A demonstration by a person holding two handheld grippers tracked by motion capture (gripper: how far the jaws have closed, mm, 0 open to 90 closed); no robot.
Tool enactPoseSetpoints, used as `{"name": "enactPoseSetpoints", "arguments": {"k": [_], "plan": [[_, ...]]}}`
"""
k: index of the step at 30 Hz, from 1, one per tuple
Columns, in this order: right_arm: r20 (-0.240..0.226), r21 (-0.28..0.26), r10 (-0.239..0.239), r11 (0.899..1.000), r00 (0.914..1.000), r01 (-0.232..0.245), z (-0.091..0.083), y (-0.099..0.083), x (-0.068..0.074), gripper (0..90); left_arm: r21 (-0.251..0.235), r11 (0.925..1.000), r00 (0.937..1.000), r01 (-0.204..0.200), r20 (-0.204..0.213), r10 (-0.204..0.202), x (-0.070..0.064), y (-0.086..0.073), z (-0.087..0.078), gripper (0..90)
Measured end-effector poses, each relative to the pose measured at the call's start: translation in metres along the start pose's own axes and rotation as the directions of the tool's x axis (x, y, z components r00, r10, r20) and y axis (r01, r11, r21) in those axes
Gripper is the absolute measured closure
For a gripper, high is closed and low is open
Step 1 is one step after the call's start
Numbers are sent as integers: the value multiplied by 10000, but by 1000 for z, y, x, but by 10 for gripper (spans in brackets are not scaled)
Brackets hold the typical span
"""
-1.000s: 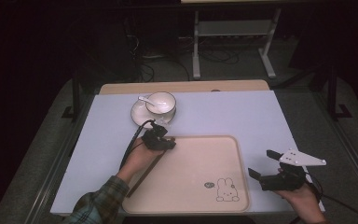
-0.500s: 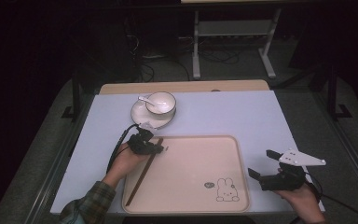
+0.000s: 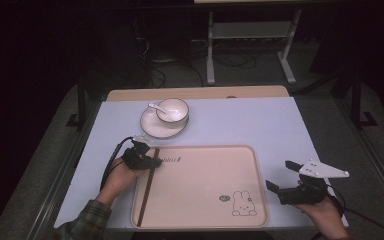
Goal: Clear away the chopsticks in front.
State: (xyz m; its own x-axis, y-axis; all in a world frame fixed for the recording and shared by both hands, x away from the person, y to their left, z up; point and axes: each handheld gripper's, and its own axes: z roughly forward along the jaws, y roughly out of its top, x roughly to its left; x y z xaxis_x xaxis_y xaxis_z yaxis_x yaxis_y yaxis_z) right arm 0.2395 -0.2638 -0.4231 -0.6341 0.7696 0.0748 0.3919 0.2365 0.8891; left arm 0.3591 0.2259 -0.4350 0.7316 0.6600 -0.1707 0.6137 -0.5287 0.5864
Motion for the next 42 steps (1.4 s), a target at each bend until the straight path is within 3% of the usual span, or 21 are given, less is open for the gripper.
{"name": "enactPoseSetpoints", "arguments": {"k": [5,15,21,26,29,33,42], "plan": [[-18,-8,11,10000,10000,-11,0,0,1,15,-41,9999,9998,161,-135,-161,4,-6,-6,892],[-79,29,-15,10000,10000,16,2,1,1,15,-134,9999,9999,52,-122,-54,4,-6,-7,864],[-117,17,-84,10000,9999,84,3,2,2,15,-944,9948,9993,-377,-103,369,-2,-5,-21,628],[-151,62,-110,9999,9998,111,4,1,2,15,-1860,9782,9957,-924,-105,920,-11,-10,-39,424],[-163,42,-102,9999,9998,102,4,1,1,15,-2002,9719,9923,-1237,-273,1207,-15,-18,-46,341],[-175,46,-127,9999,9998,128,4,1,2,15,-2275,9672,9931,-1129,-573,1024,-16,-37,-59,247],[-146,-29,-90,10000,9999,89,4,1,1,15,-2855,9553,9944,-768,-914,526,-12,-70,-79,188]]}}
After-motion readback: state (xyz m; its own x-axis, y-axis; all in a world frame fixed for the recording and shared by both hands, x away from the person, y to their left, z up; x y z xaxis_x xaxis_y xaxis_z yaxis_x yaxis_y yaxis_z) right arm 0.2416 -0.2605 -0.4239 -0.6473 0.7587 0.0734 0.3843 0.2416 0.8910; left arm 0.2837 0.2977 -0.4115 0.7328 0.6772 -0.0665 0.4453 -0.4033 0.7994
